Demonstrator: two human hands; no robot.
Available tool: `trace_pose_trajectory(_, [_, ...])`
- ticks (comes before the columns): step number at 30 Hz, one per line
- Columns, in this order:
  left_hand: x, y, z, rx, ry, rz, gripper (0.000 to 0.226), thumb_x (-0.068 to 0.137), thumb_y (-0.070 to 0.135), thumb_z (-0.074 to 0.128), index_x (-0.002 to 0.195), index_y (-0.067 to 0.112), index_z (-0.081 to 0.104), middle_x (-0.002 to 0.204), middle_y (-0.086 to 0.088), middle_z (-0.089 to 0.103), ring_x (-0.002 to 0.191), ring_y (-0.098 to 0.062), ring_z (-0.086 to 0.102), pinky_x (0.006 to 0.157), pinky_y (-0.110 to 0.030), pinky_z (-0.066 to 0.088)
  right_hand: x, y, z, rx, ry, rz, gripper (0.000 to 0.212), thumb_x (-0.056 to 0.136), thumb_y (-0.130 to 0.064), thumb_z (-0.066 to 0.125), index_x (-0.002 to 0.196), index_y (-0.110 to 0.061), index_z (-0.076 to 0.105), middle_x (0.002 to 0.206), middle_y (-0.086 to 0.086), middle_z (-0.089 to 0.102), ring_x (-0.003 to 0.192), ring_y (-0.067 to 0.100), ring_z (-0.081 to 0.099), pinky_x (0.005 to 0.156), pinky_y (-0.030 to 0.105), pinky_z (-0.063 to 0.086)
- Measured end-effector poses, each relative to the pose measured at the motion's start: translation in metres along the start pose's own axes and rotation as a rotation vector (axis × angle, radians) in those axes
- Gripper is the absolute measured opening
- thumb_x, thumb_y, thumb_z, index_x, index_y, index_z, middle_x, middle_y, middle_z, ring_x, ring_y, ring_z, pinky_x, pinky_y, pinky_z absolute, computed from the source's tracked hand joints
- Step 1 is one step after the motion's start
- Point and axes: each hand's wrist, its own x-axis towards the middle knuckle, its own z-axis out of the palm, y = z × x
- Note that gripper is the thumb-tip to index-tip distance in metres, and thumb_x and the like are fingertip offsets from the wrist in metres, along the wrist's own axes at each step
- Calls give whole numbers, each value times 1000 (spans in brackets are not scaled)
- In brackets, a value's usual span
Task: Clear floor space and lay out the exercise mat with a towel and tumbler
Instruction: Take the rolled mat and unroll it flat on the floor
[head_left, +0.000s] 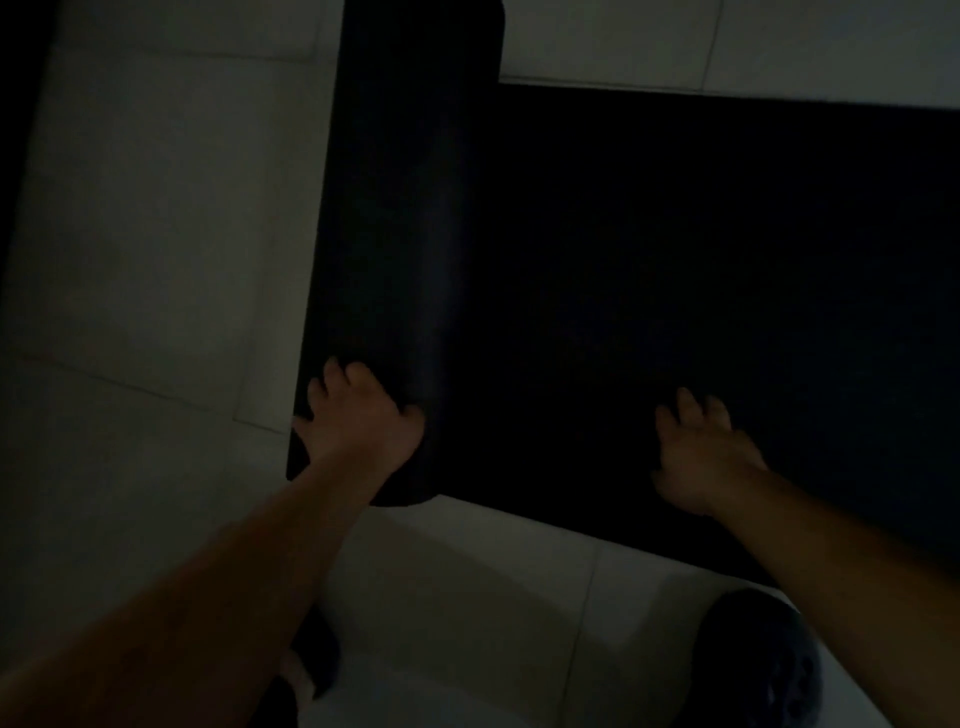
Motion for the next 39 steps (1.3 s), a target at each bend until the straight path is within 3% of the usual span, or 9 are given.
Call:
trace_pose_trajectory(4, [24,2,6,211,287,476,89,73,54,53,148,21,18,162,-9,1,147,-39,1,114,-65,6,20,-91,-2,46,172,-52,110,77,-63,59,150,-29,-16,158,4,-27,146,36,-16,115,63,14])
trace_pose_trajectory(9, [70,-21,29,588,216,869,83,82,58,48,150,25,15,161,-8,-11,144,-41,-18,112,-66,-11,64,-177,9,110,132,0,125,63,-74,64,145,-38,-24,153,0,-37,143,38,-26,110,69,15])
trace_pose_trajectory(14, [116,-96,23,541,227,857,84,75,65,46,147,27,24,162,-8,3,147,-39,-6,114,-66,2,72,-190,14,22,78,89,124,68,-72,63,143,-36,-29,152,5,-40,142,42,-24,110,66,22])
trace_pose_trajectory(21, [153,-206,-22,390,-37,651,91,78,56,48,151,25,3,162,-6,-4,146,-35,11,112,-56,28,32,-228,-26,238,-51,201,104,81,-59,61,153,-27,-8,162,8,-11,146,42,4,115,56,24])
trace_pose_trajectory(24, [160,-232,-50,187,-239,465,90,80,57,51,151,26,5,162,-7,2,140,-35,28,108,-49,37,-5,-256,-38,426,5,232,98,81,-56,62,153,-24,4,162,11,5,143,41,20,111,50,32])
trace_pose_trajectory(27, [167,-245,-73,-122,-383,342,82,79,49,56,148,19,24,153,-13,30,132,-32,42,107,-40,40,-39,-295,-35,684,125,248,91,82,-51,64,152,-20,15,158,11,21,139,35,31,108,44,36])
trace_pose_trajectory(31, [172,-248,-88,-344,-477,205,81,79,44,61,147,15,27,147,-10,42,129,-28,46,91,-22,32,-66,-342,-28,646,156,171,88,81,-47,63,151,-16,19,156,14,23,139,37,30,114,45,32])
trace_pose_trajectory(34, [166,-248,-94,-272,-464,253,74,78,42,62,142,15,36,145,-12,44,128,-29,47,99,-24,35,-71,-362,-28,429,58,49,89,83,-49,57,153,-22,9,161,11,6,145,38,12,117,51,24])
trace_pose_trajectory(39, [164,-240,-95,367,-208,588,84,80,52,53,150,24,15,161,-7,7,146,-36,10,117,-55,17,-44,-383,-51,214,31,-58,97,83,-50,57,152,-29,-8,161,5,-17,148,35,-7,118,52,18])
